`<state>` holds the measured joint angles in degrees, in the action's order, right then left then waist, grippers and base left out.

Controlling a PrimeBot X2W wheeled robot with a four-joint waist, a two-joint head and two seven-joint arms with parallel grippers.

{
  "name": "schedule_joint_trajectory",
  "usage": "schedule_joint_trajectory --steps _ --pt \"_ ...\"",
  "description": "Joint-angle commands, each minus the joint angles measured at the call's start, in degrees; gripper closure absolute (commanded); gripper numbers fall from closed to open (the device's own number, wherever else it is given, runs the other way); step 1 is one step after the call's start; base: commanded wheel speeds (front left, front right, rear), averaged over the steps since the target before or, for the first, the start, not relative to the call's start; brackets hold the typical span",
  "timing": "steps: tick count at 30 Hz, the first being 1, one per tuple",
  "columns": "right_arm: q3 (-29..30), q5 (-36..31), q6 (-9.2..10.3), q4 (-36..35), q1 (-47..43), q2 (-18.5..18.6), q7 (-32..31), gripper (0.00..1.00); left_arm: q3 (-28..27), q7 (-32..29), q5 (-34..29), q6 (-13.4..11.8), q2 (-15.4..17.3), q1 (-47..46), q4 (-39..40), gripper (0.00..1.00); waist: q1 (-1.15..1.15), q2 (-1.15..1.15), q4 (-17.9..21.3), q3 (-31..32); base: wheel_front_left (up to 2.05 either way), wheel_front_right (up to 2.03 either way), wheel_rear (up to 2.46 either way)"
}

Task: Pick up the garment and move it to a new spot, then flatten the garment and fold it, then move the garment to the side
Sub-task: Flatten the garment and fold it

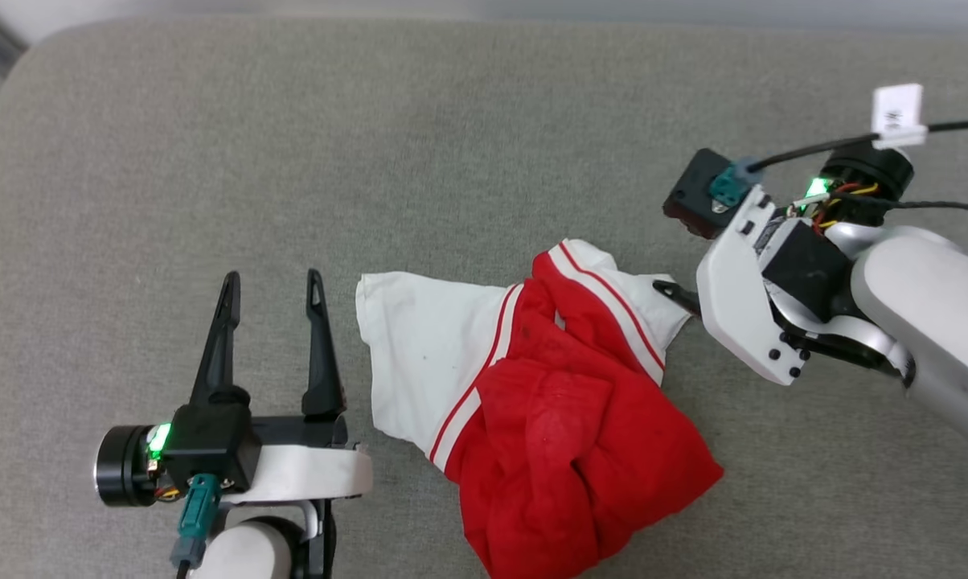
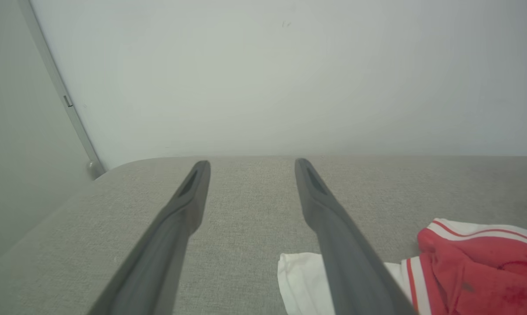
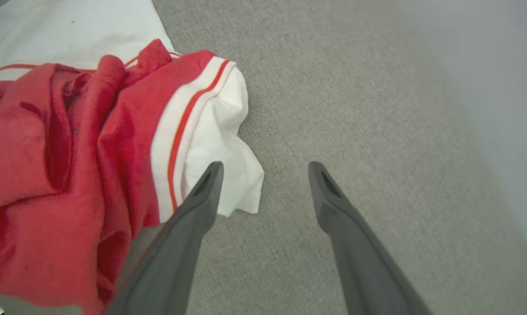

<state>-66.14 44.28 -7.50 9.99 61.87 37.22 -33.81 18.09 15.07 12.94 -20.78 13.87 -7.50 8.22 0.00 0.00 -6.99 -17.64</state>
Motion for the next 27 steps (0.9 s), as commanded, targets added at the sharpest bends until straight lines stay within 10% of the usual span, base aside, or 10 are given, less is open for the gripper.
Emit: schedule_joint_trajectory --steps 1,15,16,17,27 --pt "-2.7 2.0 0.03 0.7 2.8 0.0 -2.5 0.0 -1.0 0.1 -1.1 1.3 -1.5 -1.0 0.0 0.0 0.0 0.0 -1.2 -2.9 0.0 0.0 0.0" --pt "-8.9 0.6 -0.29 5.0 -5.3 -2.9 -10.0 0.0 -6.7 0.1 -6.4 9.5 -8.7 -4.3 -2.1 0.0 0.0 0.0 -3.0 -8.7 0.0 0.0 0.0" --pt "-9.0 0.2 -0.32 4.7 -5.5 -2.9 -9.3 0.7 -7.1 0.1 -6.5 9.8 -8.9 -4.2 -2.3 0.0 0.0 0.0 -2.7 -8.4 0.0 0.0 0.0" --pt "-8.9 0.1 -0.34 4.4 -5.4 -2.8 -8.5 1.0 -7.4 0.1 -6.8 10.1 -9.1 -4.1 -2.6 0.0 0.0 0.0 -2.5 -8.0 0.0 0.0 0.0" --pt "-7.2 0.5 0.02 3.0 1.3 1.1 7.2 1.0 -10.7 0.1 -8.4 12.1 -9.8 -0.3 -4.0 0.0 0.0 0.0 1.1 -0.6 0.0 0.0 0.0"
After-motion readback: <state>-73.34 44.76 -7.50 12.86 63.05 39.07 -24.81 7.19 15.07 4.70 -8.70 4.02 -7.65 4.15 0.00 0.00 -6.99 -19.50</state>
